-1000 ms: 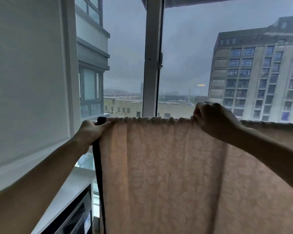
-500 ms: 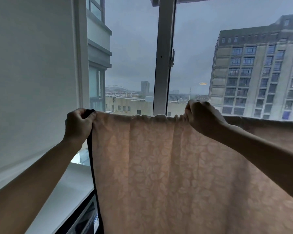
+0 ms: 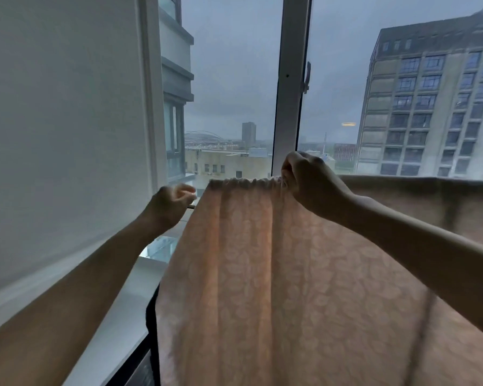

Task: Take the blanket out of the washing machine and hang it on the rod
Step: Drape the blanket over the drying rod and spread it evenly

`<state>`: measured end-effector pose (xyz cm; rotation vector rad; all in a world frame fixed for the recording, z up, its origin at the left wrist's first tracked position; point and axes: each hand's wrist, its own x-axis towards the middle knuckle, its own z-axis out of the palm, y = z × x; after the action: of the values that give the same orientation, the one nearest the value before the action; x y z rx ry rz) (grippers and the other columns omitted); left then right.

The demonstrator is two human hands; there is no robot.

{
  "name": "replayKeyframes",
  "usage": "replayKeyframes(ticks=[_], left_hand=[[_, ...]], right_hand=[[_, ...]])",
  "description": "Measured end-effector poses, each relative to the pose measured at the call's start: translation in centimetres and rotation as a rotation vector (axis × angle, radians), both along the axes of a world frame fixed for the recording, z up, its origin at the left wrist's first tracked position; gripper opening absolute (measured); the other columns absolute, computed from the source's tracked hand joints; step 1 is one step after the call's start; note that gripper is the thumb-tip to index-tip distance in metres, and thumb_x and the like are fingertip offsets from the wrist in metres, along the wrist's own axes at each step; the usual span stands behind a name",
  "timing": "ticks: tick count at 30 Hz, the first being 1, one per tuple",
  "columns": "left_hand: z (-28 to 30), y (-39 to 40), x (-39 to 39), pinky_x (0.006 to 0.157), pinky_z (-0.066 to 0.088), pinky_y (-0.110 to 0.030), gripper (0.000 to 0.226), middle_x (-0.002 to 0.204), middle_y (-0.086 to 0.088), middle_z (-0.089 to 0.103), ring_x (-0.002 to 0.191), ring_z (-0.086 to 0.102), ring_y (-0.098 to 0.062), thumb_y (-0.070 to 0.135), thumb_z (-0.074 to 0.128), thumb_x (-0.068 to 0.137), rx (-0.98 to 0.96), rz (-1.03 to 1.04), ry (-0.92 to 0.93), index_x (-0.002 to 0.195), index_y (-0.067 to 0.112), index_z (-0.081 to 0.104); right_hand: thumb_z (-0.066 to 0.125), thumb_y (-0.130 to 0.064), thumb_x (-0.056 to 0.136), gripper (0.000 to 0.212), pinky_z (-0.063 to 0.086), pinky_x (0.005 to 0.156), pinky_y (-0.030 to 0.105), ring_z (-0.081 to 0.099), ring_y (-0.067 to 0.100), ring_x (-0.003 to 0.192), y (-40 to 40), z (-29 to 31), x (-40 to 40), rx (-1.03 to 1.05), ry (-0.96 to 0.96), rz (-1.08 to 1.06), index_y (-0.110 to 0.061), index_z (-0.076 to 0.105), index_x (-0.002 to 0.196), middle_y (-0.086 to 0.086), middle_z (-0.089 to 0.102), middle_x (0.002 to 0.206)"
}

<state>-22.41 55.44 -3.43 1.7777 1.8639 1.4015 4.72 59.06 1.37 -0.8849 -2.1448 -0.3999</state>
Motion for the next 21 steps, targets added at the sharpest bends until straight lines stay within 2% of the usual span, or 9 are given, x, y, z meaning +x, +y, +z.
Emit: replayKeyframes(ticks=[2, 4, 7, 9, 11, 13, 16, 18, 21], left_hand=[[1.1, 0.4, 1.6, 0.081, 0.048, -0.026, 0.021, 0.108, -0.001, 0.065, 0.099, 0.062, -0.017, 0.017, 0.045, 0.100, 0.026, -0.226, -0.129, 0.111, 0.017, 0.063], [1.5, 0.9, 2.0, 0.084, 0.053, -0.031, 0.021, 0.101, -0.003, 0.067, 0.097, 0.064, -0.019, 0.016, 0.044, 0.101, 0.045, -0.262, -0.153, 0.100, 0.019, 0.065], [1.5, 0.9, 1.2, 0.078, 0.057, -0.029, 0.022, 0.096, -0.018, 0.067, 0.092, 0.066, -0.027, 0.019, 0.052, 0.097, 0.040, -0.327, -0.251, 0.096, 0.002, 0.067], [1.2, 0.8, 0.7, 0.075, 0.056, -0.025, 0.024, 0.094, -0.018, 0.066, 0.089, 0.065, -0.023, 0.020, 0.059, 0.092, 0.041, -0.362, -0.227, 0.097, -0.001, 0.068], [0.8, 0.6, 0.6, 0.073, 0.051, -0.022, 0.020, 0.088, -0.012, 0.066, 0.083, 0.063, -0.016, 0.021, 0.064, 0.089, 0.086, -0.315, -0.112, 0.092, 0.002, 0.070], [0.9, 0.5, 0.6, 0.068, 0.047, -0.013, 0.013, 0.083, -0.003, 0.065, 0.077, 0.060, -0.009, 0.019, 0.062, 0.092, 0.208, -0.180, -0.024, 0.090, 0.008, 0.069], [1.5, -0.3, -0.5, 0.058, 0.041, -0.004, 0.011, 0.080, 0.002, 0.062, 0.073, 0.055, -0.002, 0.015, 0.056, 0.095, 0.446, 0.085, -0.115, 0.091, 0.012, 0.066], [1.4, -0.9, -2.4, 0.058, 0.042, -0.013, 0.013, 0.077, 0.003, 0.061, 0.072, 0.056, -0.010, 0.015, 0.054, 0.094, 0.507, 0.205, -0.206, 0.087, 0.014, 0.065], [0.7, -1.3, -4.8, 0.060, 0.045, -0.023, 0.012, 0.074, 0.001, 0.066, 0.069, 0.060, -0.014, 0.018, 0.057, 0.083, 0.349, 0.167, -0.155, 0.076, 0.019, 0.066]], right_hand=[[0.049, -0.014, 0.095, 0.012, 0.053, 0.064, 0.042, 0.057, 0.023, 0.069, 0.0, 0.0, 0.2, 0.014, -0.013, 0.013, -0.009, 0.053, 0.085, 0.008, 0.059, 0.084], [0.050, -0.014, 0.095, 0.012, 0.053, 0.066, 0.042, 0.057, 0.022, 0.071, 0.0, 0.1, 0.8, 0.014, -0.031, 0.009, -0.010, 0.055, 0.085, 0.006, 0.059, 0.083], [0.052, -0.020, 0.094, 0.014, 0.050, 0.066, 0.035, 0.059, 0.020, 0.073, 0.0, 0.2, 2.5, -0.047, -0.015, -0.054, -0.012, 0.060, 0.086, 0.005, 0.063, 0.085], [0.056, -0.024, 0.093, 0.017, 0.051, 0.065, 0.031, 0.062, 0.019, 0.070, 0.0, 0.5, 3.5, -0.077, -0.010, -0.094, -0.011, 0.065, 0.087, 0.006, 0.067, 0.082], [0.062, -0.021, 0.091, 0.014, 0.052, 0.069, 0.028, 0.065, 0.018, 0.071, 0.0, 0.8, 3.7, -0.074, -0.015, -0.079, -0.009, 0.068, 0.088, 0.008, 0.070, 0.082], [0.063, -0.017, 0.090, 0.012, 0.055, 0.072, 0.032, 0.066, 0.018, 0.073, 0.1, 1.1, 3.1, -0.055, -0.029, -0.052, -0.007, 0.069, 0.089, 0.009, 0.070, 0.082], [0.061, -0.016, 0.090, 0.013, 0.055, 0.068, 0.038, 0.065, 0.023, 0.071, 0.6, 1.6, 1.4, 0.030, 0.019, -0.059, -0.006, 0.068, 0.084, 0.010, 0.069, 0.077], [0.058, -0.017, 0.091, 0.015, 0.054, 0.068, 0.038, 0.064, 0.024, 0.071, 0.9, 2.0, 0.3, 0.063, 0.093, -0.052, -0.006, 0.067, 0.085, 0.010, 0.069, 0.078], [0.056, -0.022, 0.093, 0.020, 0.053, 0.066, 0.034, 0.063, 0.024, 0.070, 0.9, 1.8, -1.1, 0.054, 0.060, -0.046, -0.007, 0.067, 0.086, 0.010, 0.069, 0.079]])
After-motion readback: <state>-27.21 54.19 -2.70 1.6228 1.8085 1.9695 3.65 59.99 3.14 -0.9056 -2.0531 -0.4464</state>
